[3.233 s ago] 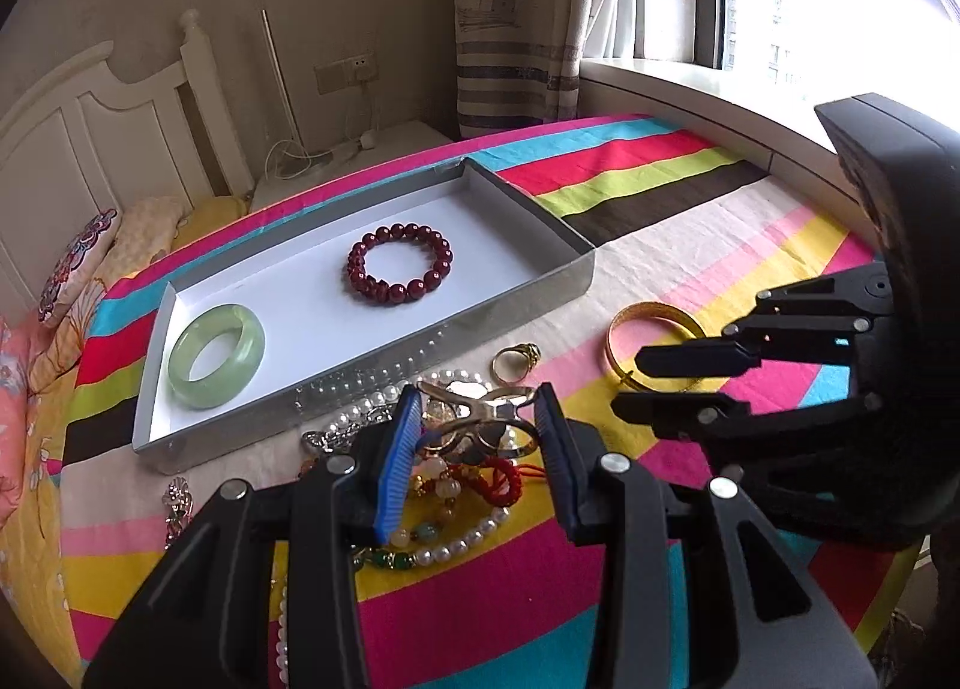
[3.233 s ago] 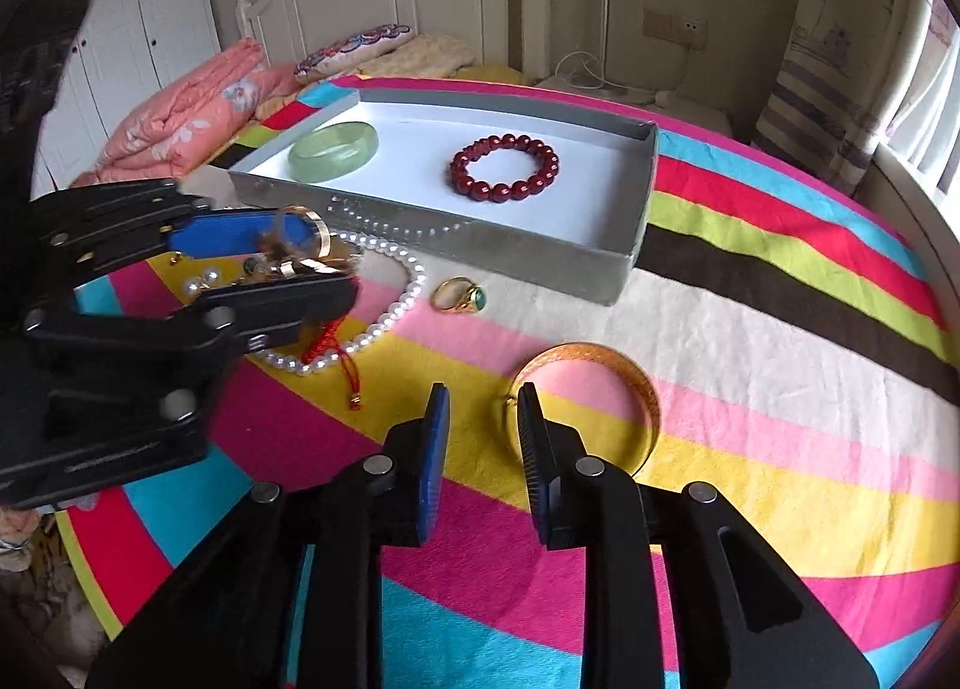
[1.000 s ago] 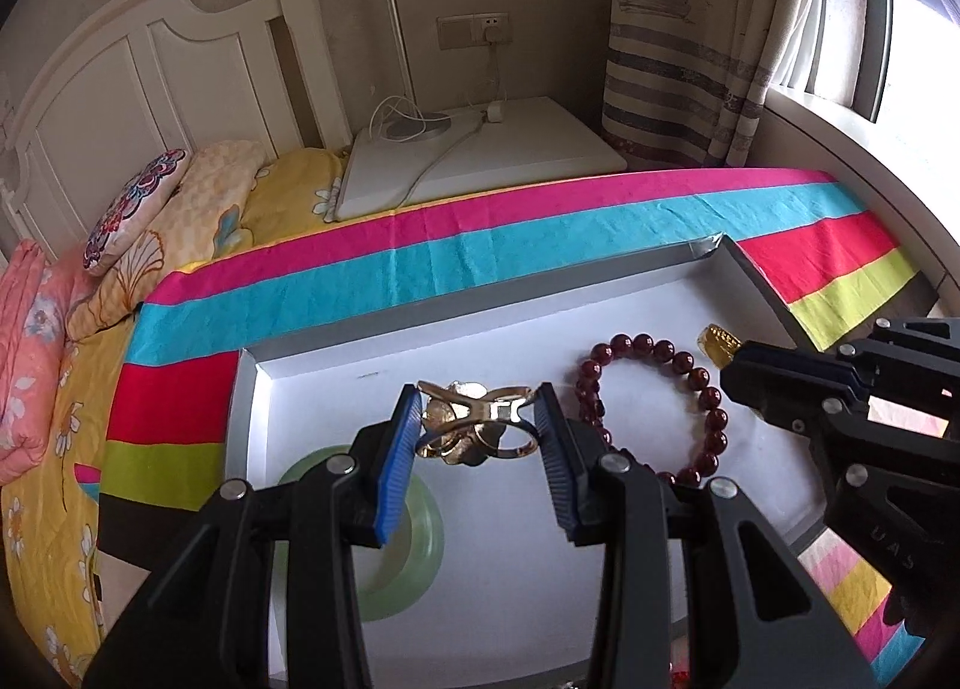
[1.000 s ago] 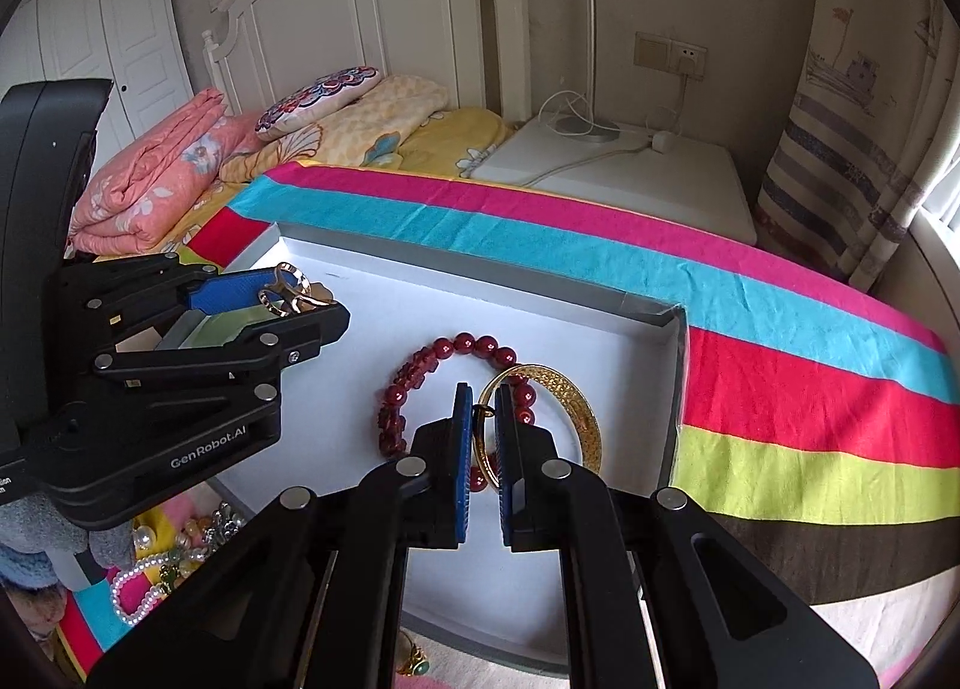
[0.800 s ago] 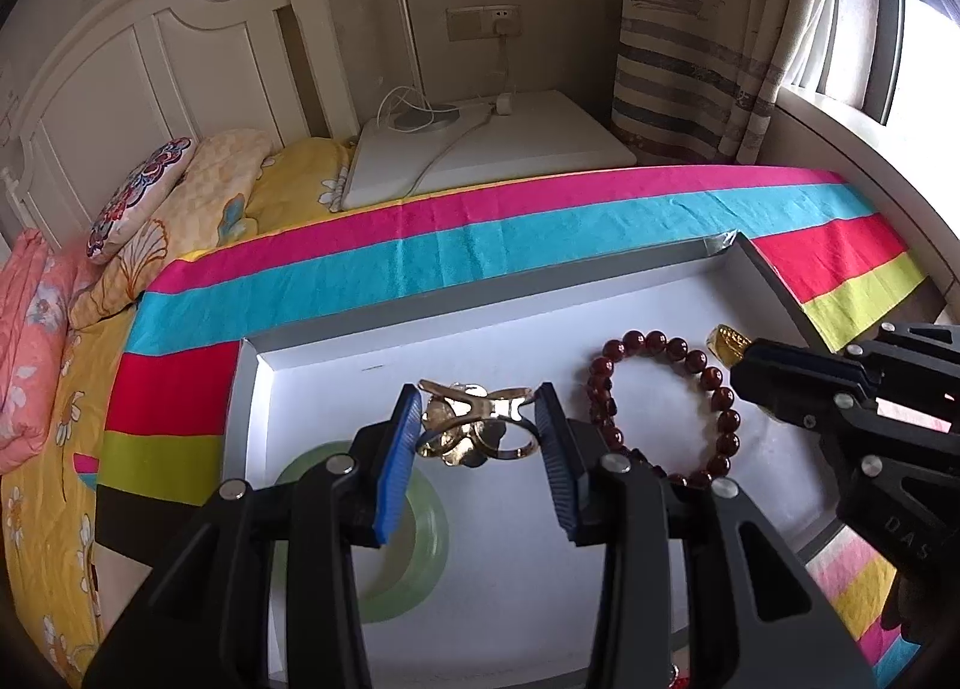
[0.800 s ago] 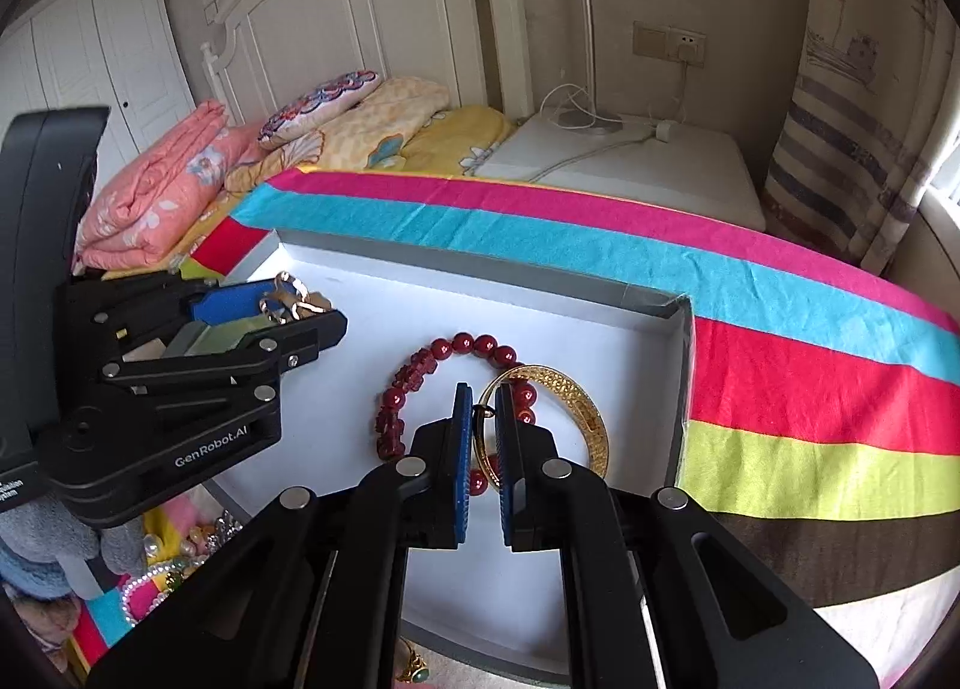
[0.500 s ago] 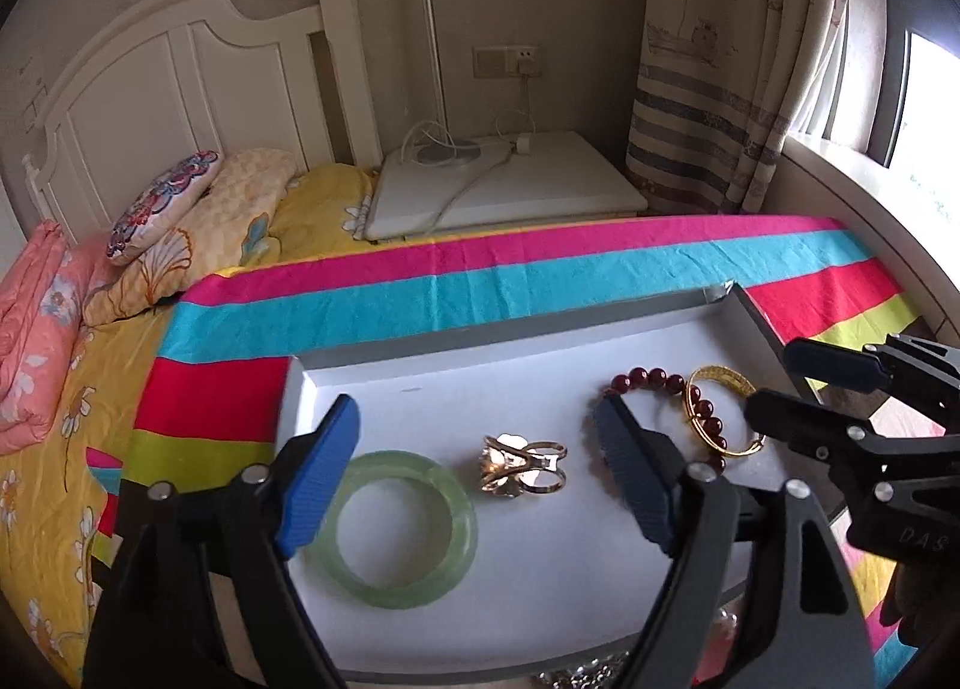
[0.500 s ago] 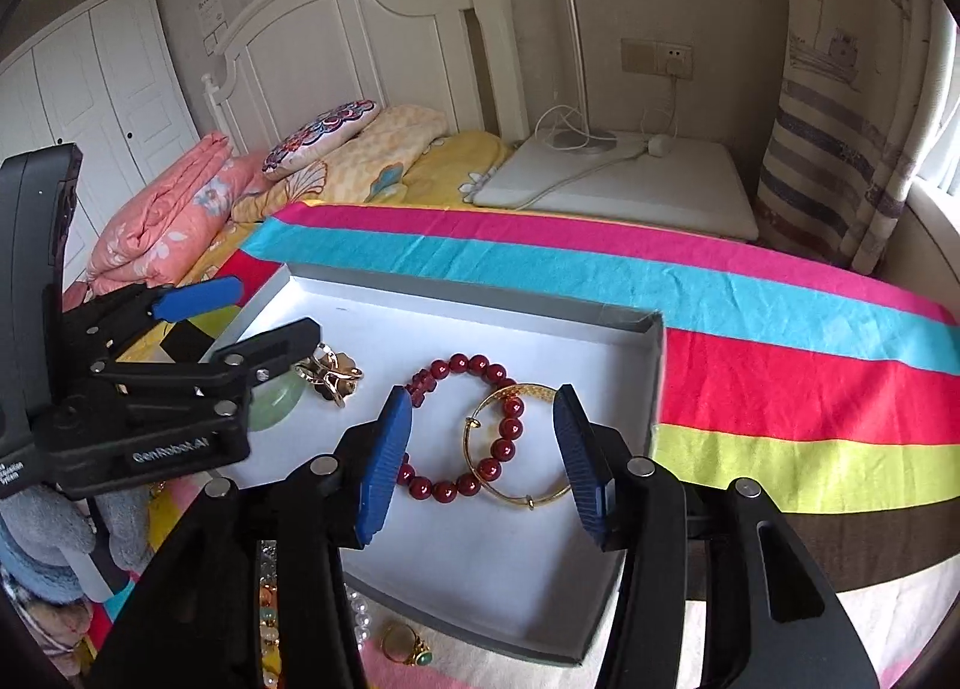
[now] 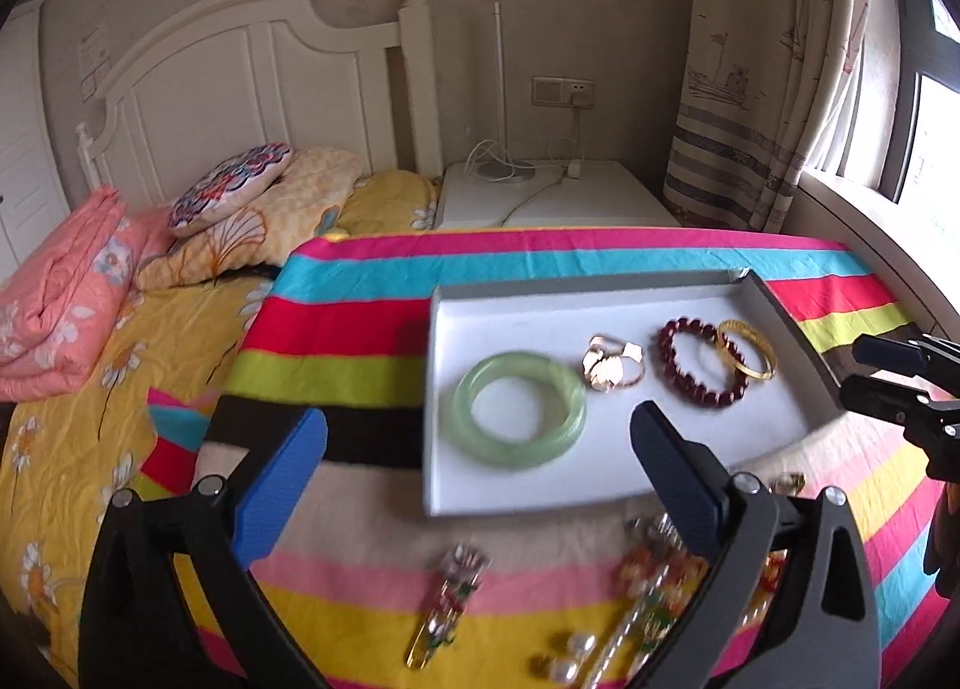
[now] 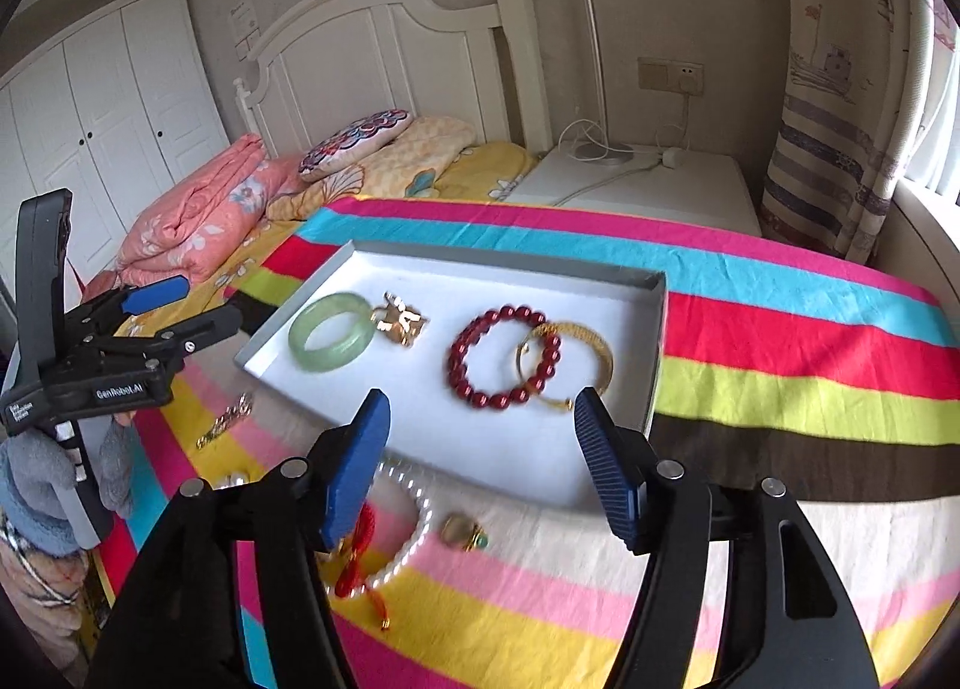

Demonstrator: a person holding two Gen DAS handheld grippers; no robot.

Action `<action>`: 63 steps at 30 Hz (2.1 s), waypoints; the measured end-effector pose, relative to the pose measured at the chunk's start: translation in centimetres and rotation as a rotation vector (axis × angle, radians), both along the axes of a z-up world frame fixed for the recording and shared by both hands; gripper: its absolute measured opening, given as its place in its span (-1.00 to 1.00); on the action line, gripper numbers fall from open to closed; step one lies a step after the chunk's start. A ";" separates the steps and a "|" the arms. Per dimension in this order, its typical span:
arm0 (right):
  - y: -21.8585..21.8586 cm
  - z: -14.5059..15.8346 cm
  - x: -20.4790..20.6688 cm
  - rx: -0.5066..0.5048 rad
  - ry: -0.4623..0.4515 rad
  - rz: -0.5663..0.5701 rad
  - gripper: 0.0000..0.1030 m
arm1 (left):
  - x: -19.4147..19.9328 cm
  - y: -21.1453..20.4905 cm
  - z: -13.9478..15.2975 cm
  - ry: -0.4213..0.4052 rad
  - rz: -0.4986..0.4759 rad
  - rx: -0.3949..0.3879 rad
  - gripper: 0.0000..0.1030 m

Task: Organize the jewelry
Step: 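Close the right tool on the multicolour stone bead bracelet, then close the left tool on the silver pearl brooch while the right tool holds the bead bracelet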

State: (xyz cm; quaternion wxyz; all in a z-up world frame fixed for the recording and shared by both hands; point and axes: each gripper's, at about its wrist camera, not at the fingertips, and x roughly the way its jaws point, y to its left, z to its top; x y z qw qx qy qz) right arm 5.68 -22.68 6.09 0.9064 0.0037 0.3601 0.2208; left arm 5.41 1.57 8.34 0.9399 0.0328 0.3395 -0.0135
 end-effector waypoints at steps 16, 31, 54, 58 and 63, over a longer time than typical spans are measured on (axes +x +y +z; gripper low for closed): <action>1.4 -3.8 -8.6 0.014 0.016 -0.007 0.41 | -11.6 4.3 -5.6 0.038 0.015 -0.089 0.95; 9.1 -4.3 -6.1 -0.267 -0.013 0.103 -0.54 | -11.0 6.5 -6.1 0.058 -0.004 -0.261 0.95; 6.8 -0.7 -10.9 -0.195 -0.144 0.110 -0.79 | -10.8 6.6 -6.4 0.071 -0.009 -0.292 0.95; 4.2 1.2 -11.7 -0.159 -0.188 0.060 -0.78 | -10.8 6.6 -6.5 0.074 -0.009 -0.290 0.95; 0.8 0.4 -11.1 -0.109 -0.152 -0.016 -0.78 | -10.9 5.7 -6.4 0.072 -0.034 -0.248 0.95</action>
